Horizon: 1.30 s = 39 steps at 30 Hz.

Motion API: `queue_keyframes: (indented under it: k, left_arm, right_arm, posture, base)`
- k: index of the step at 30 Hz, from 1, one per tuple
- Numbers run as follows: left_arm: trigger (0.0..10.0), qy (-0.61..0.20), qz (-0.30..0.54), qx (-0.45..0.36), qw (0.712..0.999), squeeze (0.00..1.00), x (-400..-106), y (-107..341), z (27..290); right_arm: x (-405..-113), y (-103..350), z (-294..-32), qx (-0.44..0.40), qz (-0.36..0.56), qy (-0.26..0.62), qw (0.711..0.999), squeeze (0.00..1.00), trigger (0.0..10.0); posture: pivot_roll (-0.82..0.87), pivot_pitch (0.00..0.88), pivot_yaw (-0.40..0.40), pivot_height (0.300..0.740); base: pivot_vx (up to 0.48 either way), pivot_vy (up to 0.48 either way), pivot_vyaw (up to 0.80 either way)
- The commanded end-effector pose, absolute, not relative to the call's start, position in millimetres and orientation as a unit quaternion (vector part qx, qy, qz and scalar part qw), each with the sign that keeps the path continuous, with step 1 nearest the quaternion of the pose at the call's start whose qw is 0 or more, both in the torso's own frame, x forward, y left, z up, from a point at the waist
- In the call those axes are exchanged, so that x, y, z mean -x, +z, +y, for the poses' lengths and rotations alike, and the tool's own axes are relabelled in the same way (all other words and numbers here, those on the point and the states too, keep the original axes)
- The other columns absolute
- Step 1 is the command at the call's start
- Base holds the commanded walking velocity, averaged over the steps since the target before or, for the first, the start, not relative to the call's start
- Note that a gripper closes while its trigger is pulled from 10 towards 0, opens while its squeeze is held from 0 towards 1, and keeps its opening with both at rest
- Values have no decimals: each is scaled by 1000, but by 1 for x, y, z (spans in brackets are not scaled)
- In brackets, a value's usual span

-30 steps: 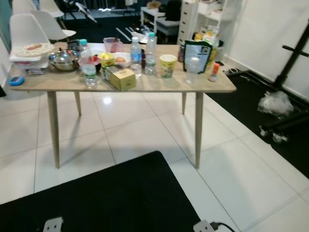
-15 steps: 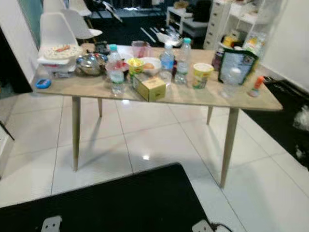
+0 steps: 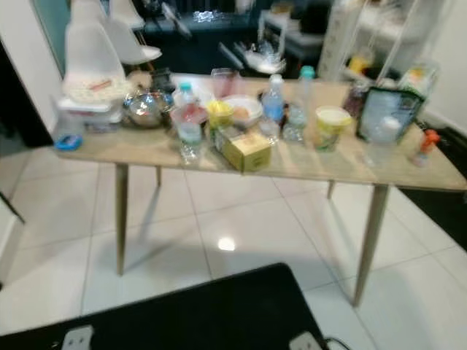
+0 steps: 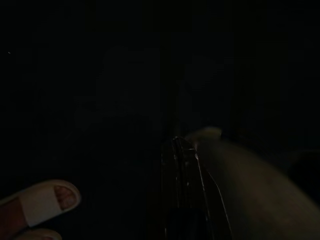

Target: Restocking fridge

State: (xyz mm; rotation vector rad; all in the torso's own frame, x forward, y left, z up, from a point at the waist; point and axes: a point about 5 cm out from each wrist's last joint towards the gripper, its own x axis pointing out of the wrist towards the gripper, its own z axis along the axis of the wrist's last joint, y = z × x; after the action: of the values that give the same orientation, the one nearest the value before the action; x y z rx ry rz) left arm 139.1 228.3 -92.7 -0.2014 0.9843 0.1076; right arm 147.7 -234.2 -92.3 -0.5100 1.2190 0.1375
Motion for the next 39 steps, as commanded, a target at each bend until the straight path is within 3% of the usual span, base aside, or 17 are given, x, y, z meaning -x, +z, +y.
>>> queue_keyframes:
  k: [1,27,39]
  left_arm:
    - [10000,49,481,93,871,0,-134,-95,228]
    - [10000,52,484,91,869,0,-132,-96,228]
    - [10000,59,483,100,868,0,-132,-96,228]
  right_arm:
    - [-143,-95,-229,229,570,66,786,0,10000]
    - [-143,-95,-230,230,569,65,787,0,10000]
    - [-143,-95,-231,234,568,67,787,0,10000]
  posture:
    - [-6,0,-20,740]
    - [-4,0,-23,740]
    - [-8,0,-27,740]
  base:
    - [292,0,0]
    - [279,0,0]
    - [0,0,0]
